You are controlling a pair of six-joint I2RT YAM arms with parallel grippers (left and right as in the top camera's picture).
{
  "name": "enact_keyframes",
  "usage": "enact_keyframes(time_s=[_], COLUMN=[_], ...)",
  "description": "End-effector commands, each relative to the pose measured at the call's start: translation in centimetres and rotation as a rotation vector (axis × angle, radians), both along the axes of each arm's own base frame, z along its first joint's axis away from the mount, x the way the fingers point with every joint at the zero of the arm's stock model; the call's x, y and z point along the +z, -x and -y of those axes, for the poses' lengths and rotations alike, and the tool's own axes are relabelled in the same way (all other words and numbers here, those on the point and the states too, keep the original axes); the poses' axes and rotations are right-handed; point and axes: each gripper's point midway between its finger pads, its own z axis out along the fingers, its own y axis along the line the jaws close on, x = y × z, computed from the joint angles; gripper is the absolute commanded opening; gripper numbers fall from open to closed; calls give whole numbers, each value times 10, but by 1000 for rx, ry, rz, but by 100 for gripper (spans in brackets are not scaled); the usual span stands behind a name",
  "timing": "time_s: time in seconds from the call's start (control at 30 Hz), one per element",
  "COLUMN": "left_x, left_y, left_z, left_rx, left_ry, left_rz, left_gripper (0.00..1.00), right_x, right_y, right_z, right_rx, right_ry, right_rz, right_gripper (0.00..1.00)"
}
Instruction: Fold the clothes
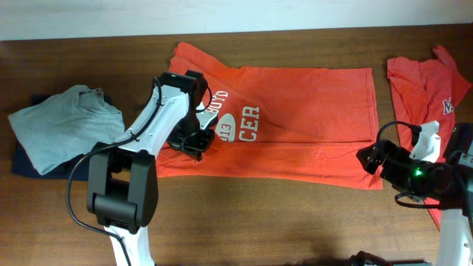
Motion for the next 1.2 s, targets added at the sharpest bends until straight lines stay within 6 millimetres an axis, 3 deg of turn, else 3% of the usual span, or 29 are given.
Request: enact_keyframes(time_s=[0.0, 0.3, 0.47, 0.5, 0.6, 0.63, 0.7, 0.93, 1.07, 1.17], left_x=[0, -2, -6, -6, -6, -6, -7, -7, -6, -5], left_y=[2, 5, 6, 6, 6, 5, 1, -10, -10, -4], left_z=[10, 42, 43, 42, 42, 41, 32, 1, -26, -33], left_rx=[6, -74, -76, -77, -77, -78, -87, -51, 62, 119], left_ry=[10, 26, 8, 7, 6, 0, -53, -162, -190, -144], left_rz=[13, 59, 65, 65, 66, 69, 91, 121, 80, 23], left_gripper=[1, 2, 3, 6, 28, 40, 48, 44, 9, 1], right_x=[0, 0, 0, 0, 0, 0, 0, 0, -1, -1], right_y=[0, 1, 1, 1, 1, 1, 1, 1, 2, 2], right_z=[2, 2, 2, 2, 2, 3, 3, 3, 3, 4], right_rx=[4, 2, 2, 2, 2, 0, 0, 0, 0, -4], right_ry=[20, 23, 23, 23, 24, 27, 29, 29, 27, 34], right_rz=[1, -1, -1, -1, -1, -2, -3, -3, -7, -11], right_gripper=[96, 96, 97, 96, 96, 96, 97, 97, 100, 99])
